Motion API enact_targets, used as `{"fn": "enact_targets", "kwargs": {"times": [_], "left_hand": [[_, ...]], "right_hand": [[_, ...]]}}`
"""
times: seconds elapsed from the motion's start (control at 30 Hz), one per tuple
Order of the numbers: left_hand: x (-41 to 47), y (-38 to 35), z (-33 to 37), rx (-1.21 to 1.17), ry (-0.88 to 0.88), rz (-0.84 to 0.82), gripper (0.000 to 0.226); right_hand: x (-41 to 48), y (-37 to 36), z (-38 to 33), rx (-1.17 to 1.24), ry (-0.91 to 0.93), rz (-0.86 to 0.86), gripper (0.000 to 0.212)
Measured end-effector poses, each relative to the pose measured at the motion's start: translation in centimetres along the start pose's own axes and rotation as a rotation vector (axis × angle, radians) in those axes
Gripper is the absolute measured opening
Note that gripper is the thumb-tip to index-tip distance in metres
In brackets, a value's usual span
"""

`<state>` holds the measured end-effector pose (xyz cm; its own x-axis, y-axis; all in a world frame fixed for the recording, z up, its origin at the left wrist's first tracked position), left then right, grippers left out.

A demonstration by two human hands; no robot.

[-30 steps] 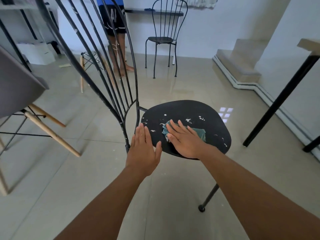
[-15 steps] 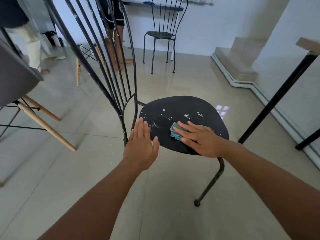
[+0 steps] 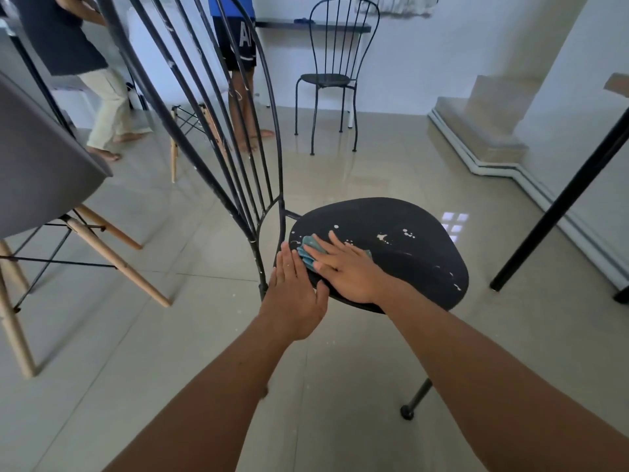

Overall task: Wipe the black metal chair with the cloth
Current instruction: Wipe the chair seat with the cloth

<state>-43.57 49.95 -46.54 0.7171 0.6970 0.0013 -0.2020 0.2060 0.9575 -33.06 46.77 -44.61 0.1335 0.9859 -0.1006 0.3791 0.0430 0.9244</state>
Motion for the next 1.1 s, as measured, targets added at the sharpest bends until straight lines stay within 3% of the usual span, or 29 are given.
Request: {"fn": "enact_targets", "kwargs": {"times": [0.2,0.33,0.47,0.53,0.67,0.77,0.93,1.1], "left_hand": [[0.4,-0.7,-0.5,-0.013,-0.026,-0.050,0.086],[0.1,-0.8,-0.5,-0.020,-0.034,-0.024,0.085],[0.2,-0.5,-0.5,-0.022,-0.048,-0.027,0.082],[0.5,-0.1,-0.2,-0.045,-0.052,-0.008,0.080],[1.5,2.0,1.3,0.027,-0.149,0.192,0.080],[2.0,2.0,3.9,0.033,-0.256,0.182,0.076],[1.8,-0.5,6.6,0.086,-0.289,0.091,0.078],[2.0,-1.2,6.4,0.179,-0.229,0.113,0.085]], "right_hand": [[-6.6,0.5,3.9,0.027,0.079,-0.081,0.055],[-5.3,1.8,9.4,-0.110,-0.112,-0.024,0.056],[-1.8,2.0,8.6,-0.112,-0.258,0.055,0.057],[-1.0,1.4,6.4,-0.099,-0.236,0.045,0.058],[-3.5,0.1,3.0,-0.081,-0.060,0.021,0.059],[-7.1,0.1,4.6,-0.063,-0.036,-0.024,0.061],[-10.2,2.6,11.9,-0.086,-0.273,0.007,0.063],[-6.6,4.8,16.3,-0.075,-0.502,0.102,0.067]]}}
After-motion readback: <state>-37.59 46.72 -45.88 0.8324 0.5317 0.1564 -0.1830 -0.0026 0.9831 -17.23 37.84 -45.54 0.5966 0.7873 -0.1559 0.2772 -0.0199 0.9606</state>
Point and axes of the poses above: each hand's wrist, its own x-axis towards the middle knuckle, its own y-axis out of the back of the hand, z = x × y, the point moved 10 cm from there along x, towards the middle knuckle, and after that the axes turned 4 degrees about x, right-handed, at the moved point
